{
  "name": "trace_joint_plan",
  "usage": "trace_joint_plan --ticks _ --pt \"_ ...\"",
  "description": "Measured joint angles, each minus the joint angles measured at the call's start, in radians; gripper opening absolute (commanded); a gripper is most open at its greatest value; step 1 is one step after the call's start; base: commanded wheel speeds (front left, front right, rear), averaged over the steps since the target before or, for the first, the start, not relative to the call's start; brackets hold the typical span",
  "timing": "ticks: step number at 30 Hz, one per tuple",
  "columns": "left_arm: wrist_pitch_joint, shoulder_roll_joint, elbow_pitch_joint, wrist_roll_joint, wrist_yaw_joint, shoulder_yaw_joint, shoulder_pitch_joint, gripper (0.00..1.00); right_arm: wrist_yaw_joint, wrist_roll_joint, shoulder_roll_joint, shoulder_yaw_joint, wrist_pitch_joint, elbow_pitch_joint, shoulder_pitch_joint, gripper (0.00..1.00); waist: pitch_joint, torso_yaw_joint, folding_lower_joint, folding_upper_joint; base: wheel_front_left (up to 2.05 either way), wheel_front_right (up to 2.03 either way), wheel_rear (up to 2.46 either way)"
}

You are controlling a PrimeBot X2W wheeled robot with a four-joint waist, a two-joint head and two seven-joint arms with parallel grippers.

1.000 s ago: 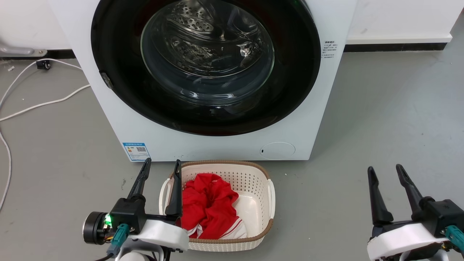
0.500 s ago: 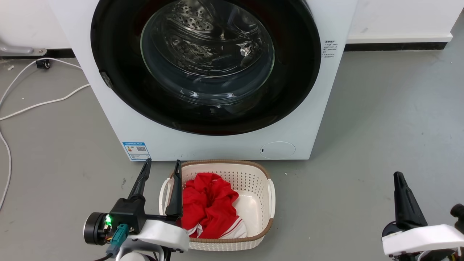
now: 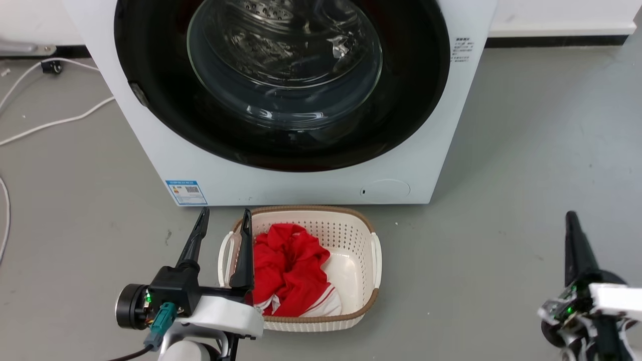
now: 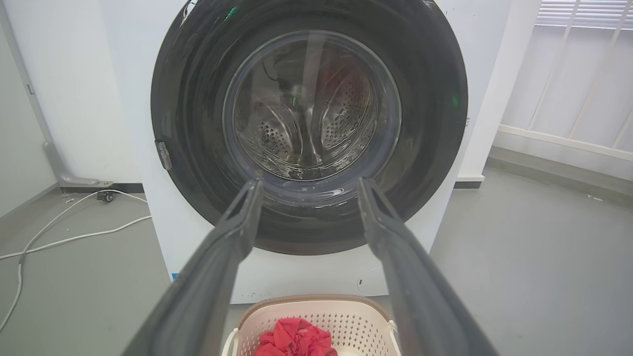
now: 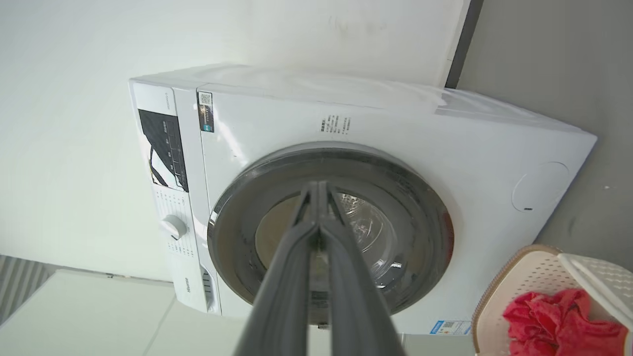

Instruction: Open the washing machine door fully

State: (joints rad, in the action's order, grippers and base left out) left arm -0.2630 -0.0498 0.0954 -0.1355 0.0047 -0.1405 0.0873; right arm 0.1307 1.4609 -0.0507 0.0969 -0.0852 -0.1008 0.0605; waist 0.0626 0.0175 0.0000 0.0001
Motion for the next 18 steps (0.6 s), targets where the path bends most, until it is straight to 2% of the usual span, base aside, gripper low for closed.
trace_joint_plan --ticks 5,8,11,14,18 --pt "0.000 0.000 -0.017 -0.001 0.005 -0.004 0.017 1.00 0.000 0.181 -0.006 0.072 0.058 -0.041 0.089 0.00 0.040 0.002 0.0000 0.0000 0.00 0.00 0.00" --pt "0.000 0.000 -0.027 -0.006 0.009 -0.006 0.025 1.00 0.000 0.267 -0.045 0.104 0.101 -0.091 0.165 0.00 0.066 0.002 0.0000 0.0000 0.00 0.00 0.00" --pt "0.000 0.000 -0.036 -0.008 0.012 -0.010 0.040 1.00 0.000 0.334 -0.101 0.122 0.136 -0.151 0.250 0.00 0.093 0.005 0.0000 0.0000 0.00 0.00 0.00" --pt "0.000 0.000 -0.048 -0.008 0.013 -0.013 0.057 1.00 0.000 0.372 -0.184 0.114 0.173 -0.232 0.357 0.00 0.122 0.009 0.0001 0.0000 0.00 0.00 0.00" --pt "0.000 0.000 -0.065 -0.008 0.020 -0.017 0.085 1.00 0.000 0.388 -0.284 0.055 0.224 -0.334 0.501 0.00 0.164 0.014 0.0001 0.0000 0.00 0.00 0.00"
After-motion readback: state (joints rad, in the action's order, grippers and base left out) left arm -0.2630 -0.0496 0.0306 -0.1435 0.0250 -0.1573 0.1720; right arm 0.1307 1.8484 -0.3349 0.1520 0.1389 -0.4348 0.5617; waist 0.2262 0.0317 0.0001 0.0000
